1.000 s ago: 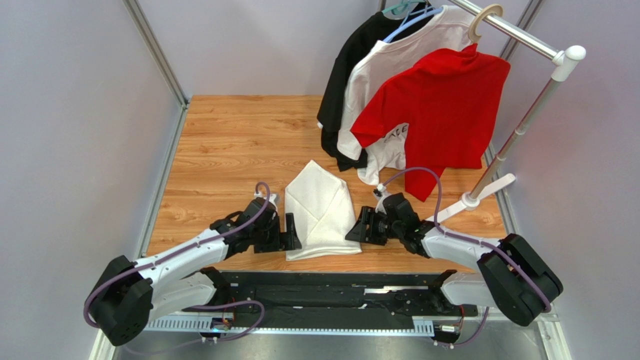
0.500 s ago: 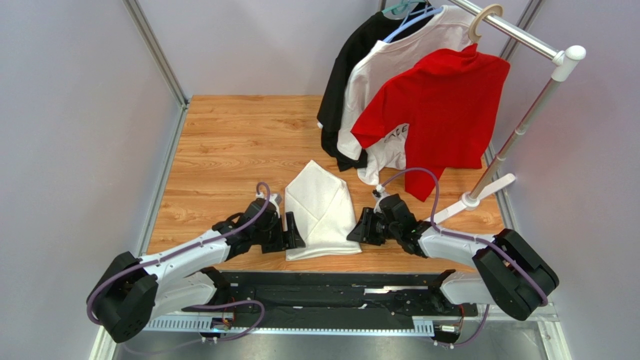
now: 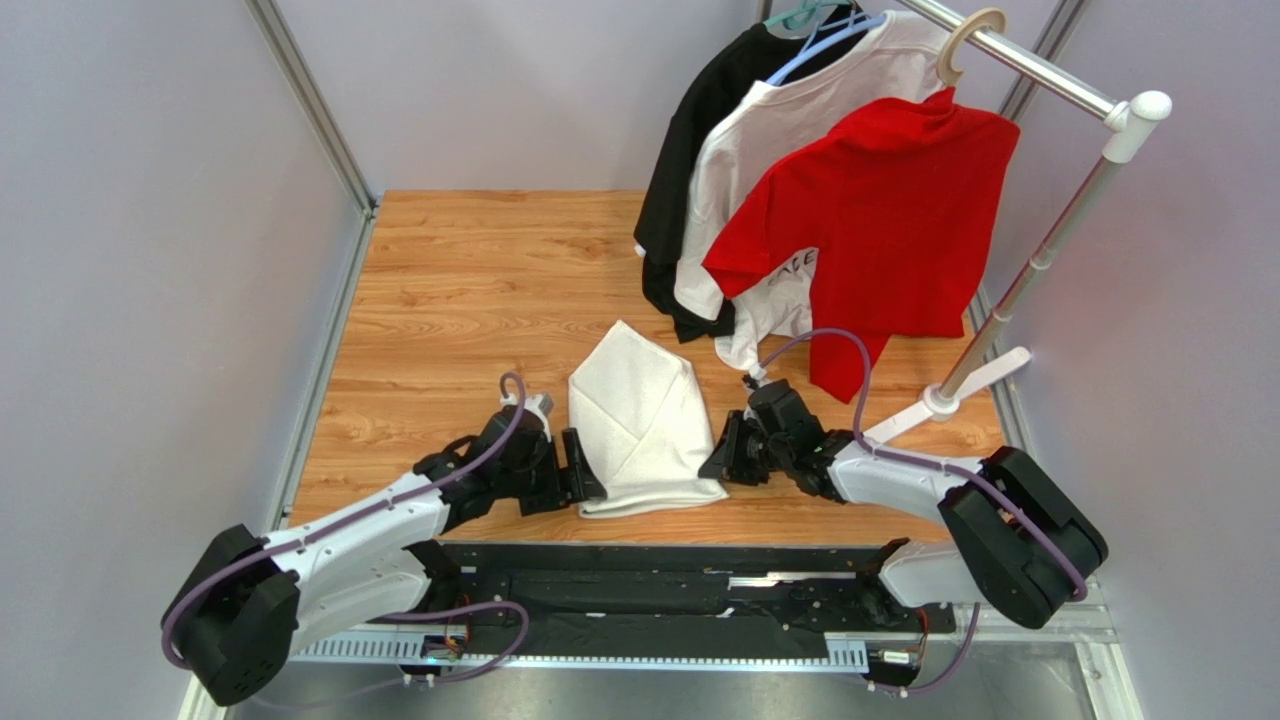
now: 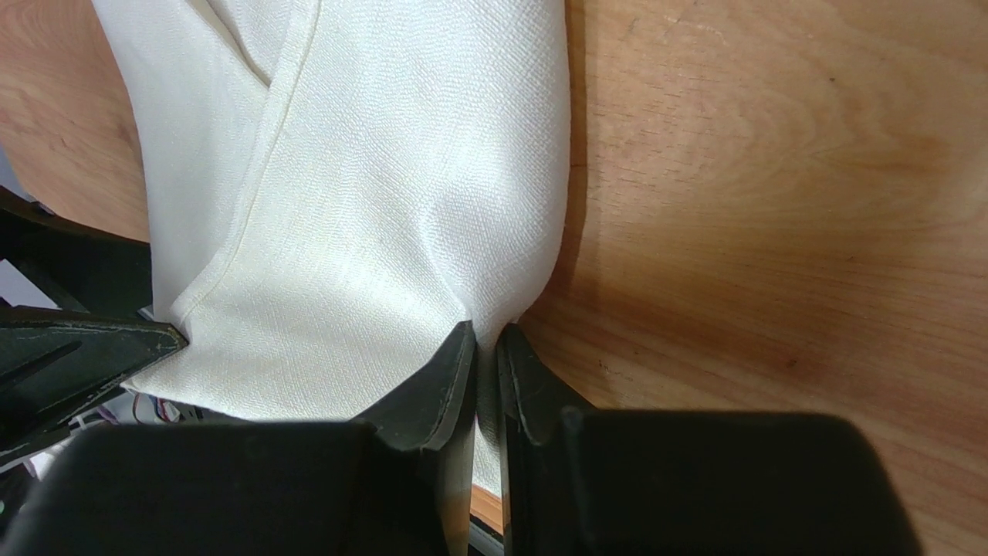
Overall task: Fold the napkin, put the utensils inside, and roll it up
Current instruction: Roll the napkin with the utensil
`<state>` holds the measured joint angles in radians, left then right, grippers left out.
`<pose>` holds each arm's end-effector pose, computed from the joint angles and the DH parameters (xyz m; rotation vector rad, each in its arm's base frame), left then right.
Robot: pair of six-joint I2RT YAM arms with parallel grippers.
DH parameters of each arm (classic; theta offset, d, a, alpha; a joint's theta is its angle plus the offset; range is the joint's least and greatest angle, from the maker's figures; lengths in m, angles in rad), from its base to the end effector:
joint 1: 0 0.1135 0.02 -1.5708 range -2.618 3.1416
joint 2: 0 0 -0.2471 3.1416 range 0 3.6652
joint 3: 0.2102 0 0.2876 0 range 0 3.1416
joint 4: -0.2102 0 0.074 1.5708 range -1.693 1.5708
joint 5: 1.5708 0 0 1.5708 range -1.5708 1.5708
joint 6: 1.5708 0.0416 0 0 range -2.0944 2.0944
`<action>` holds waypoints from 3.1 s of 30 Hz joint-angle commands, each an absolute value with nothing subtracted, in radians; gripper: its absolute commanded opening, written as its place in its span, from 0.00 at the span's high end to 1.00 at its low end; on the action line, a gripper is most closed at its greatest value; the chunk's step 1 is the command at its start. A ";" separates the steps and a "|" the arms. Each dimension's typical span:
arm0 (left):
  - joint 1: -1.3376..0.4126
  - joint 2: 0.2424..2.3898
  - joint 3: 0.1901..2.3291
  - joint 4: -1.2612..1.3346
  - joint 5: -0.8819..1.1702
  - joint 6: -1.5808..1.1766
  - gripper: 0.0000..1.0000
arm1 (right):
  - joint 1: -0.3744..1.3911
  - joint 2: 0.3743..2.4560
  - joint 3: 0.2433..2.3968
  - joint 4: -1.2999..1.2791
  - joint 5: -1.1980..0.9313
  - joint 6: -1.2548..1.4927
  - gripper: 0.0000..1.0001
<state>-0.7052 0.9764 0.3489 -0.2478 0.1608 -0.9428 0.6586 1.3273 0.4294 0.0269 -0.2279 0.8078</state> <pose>0.1619 -0.1466 0.1133 -0.2376 2.6453 -0.8515 0.1970 0.1644 0.0831 0.0867 2.6359 0.8676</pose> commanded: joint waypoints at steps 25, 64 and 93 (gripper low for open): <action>-0.745 0.822 0.282 -0.152 0.236 -1.169 0.24 | 0.660 1.382 0.480 -0.064 -0.150 0.822 0.89; -0.733 0.787 0.469 -0.385 0.071 -1.006 0.01 | 0.678 1.008 0.569 -0.339 0.030 0.790 0.39; -0.318 0.865 0.650 -0.437 0.210 -0.572 0.01 | 1.312 1.414 0.578 0.279 0.212 1.207 0.36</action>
